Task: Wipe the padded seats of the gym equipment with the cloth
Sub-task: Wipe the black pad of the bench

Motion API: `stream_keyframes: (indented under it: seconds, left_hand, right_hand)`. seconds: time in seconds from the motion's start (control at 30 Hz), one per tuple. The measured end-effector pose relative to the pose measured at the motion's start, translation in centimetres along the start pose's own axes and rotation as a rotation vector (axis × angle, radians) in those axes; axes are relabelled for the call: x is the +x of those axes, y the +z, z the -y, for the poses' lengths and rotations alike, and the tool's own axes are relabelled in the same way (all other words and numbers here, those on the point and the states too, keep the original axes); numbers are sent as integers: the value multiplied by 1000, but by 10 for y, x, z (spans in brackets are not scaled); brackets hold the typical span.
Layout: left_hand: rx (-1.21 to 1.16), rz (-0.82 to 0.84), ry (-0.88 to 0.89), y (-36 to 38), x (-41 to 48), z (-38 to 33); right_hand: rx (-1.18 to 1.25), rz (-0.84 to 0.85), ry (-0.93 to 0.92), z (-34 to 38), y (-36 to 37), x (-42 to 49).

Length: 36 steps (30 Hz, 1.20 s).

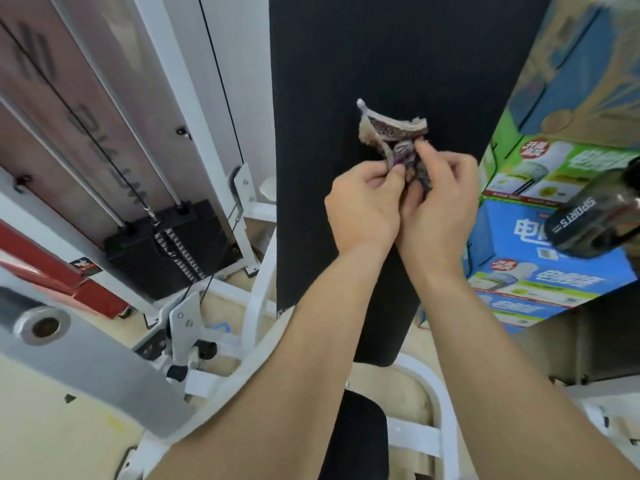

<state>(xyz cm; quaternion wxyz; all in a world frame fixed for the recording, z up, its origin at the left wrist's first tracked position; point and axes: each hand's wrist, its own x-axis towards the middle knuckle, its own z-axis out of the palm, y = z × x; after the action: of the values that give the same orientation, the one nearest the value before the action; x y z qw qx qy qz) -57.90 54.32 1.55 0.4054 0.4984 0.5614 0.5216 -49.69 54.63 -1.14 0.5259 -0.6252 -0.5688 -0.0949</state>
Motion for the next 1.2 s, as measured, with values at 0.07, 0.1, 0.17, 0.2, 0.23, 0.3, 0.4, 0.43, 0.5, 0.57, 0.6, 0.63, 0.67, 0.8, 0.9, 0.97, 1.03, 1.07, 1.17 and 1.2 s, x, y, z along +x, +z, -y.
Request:
stream_keyframes:
  seconds: [0.07,0.1,0.17,0.2,0.23,0.3,0.4,0.43,0.5,0.57,0.6,0.63,0.67,0.8,0.9,0.97,1.03,1.07,1.17,1.2]
  left_hand:
    - [51,52,-51,9,-20,36]
    - [117,71,-84,13,-31,60]
    - [190,126,-208,18,-55,110]
    - [202,154,-287,19,-65,132]
    - [223,175,-356,17,-74,149]
    - [288,184,-447,11,-85,169]
    - [289,115,-405,1,-82,148]
    - [265,93,-330,-3,-73,128]
    - [123,79,-135,-13,-45,73]
    - [-17,105,51,-25,-14,15]
    - [-57,106,111,-32,0,-9]
    - [-94,101,145,-40,10,-28]
    - [-113,87,151,-45,17,-37]
    - [6,46,-97,-58,3,17]
    - [322,273,-275,-70,-28,87]
    - [382,413,-330,-77,-47,102]
    - [348,423,-305,-79,-54,93]
    - [310,415,-254,-79,-53,79]
    - [172,446,-90,-73,-41,16]
    - [131,488,-25,-70,-35,-7]
  right_hand:
    - [-55,21,-12,-25,-2,-38]
    - [-86,44,-7,-40,-3,-63]
    - [-160,140,25,-70,-5,-114]
    - [-191,201,39,-80,-5,-136]
    - [-218,264,42,-87,-5,-154]
    - [-250,385,32,-90,-4,-175]
    - [-165,415,80,-70,-4,-160]
    - [-106,371,101,-56,-5,-140]
    - [13,211,113,-23,-5,-81]
    - [85,81,92,12,-5,-11]
    - [91,46,61,27,-6,20]
    - [73,29,17,40,-6,43]
    - [41,29,-37,47,-4,56]
    - [-165,245,-275,35,11,11]
    - [-367,623,-392,7,14,-63]
    - [-378,849,-267,1,10,-83]
    - [-284,872,-115,4,4,-76]
    - [-221,793,-43,11,-4,-65]
    - [-56,475,184,37,-38,-10]
    - [14,413,285,46,-51,12]
